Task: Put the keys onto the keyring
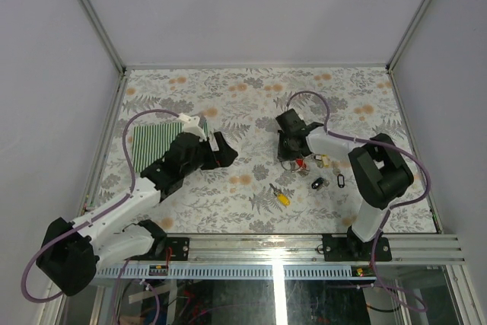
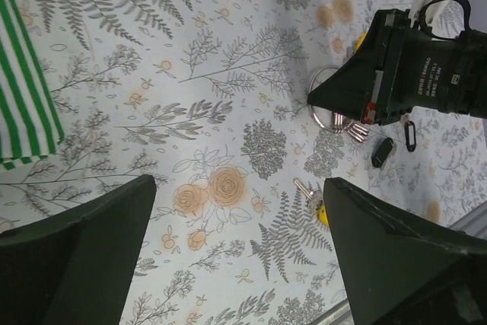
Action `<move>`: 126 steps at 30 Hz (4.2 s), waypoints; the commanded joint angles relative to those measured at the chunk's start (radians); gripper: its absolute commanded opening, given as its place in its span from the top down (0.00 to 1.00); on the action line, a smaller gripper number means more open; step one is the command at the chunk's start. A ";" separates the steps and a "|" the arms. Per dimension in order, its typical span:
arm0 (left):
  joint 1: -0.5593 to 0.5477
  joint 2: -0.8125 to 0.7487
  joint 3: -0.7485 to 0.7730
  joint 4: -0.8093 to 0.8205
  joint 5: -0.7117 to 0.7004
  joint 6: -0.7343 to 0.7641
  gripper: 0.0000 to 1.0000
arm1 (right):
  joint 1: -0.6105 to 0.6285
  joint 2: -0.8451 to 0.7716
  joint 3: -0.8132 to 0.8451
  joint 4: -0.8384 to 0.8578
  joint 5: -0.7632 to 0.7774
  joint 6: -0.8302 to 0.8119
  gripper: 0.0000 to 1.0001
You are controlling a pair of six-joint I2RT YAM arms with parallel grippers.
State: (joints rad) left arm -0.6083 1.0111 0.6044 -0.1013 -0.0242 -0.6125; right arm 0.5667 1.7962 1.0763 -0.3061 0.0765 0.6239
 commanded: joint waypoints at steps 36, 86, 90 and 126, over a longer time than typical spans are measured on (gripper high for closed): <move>-0.173 0.641 0.135 0.697 0.165 0.118 0.43 | -0.012 -0.336 -0.196 0.252 -0.219 0.276 1.00; -0.172 -0.058 -0.270 0.320 -0.240 -0.048 0.25 | 0.197 0.282 0.283 -0.259 0.153 -0.022 0.84; -0.172 -0.028 -0.268 0.349 -0.223 -0.050 0.25 | 0.197 0.236 0.247 -0.231 0.172 -0.006 1.00; -0.173 0.760 0.059 0.921 0.108 -0.091 0.36 | 0.037 -0.183 -0.023 0.102 -0.166 0.170 1.00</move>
State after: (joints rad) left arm -0.7780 1.7218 0.5995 0.7147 0.0723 -0.6895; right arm 0.6182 1.6844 1.0660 -0.2699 -0.0311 0.7616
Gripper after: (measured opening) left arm 0.659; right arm 0.017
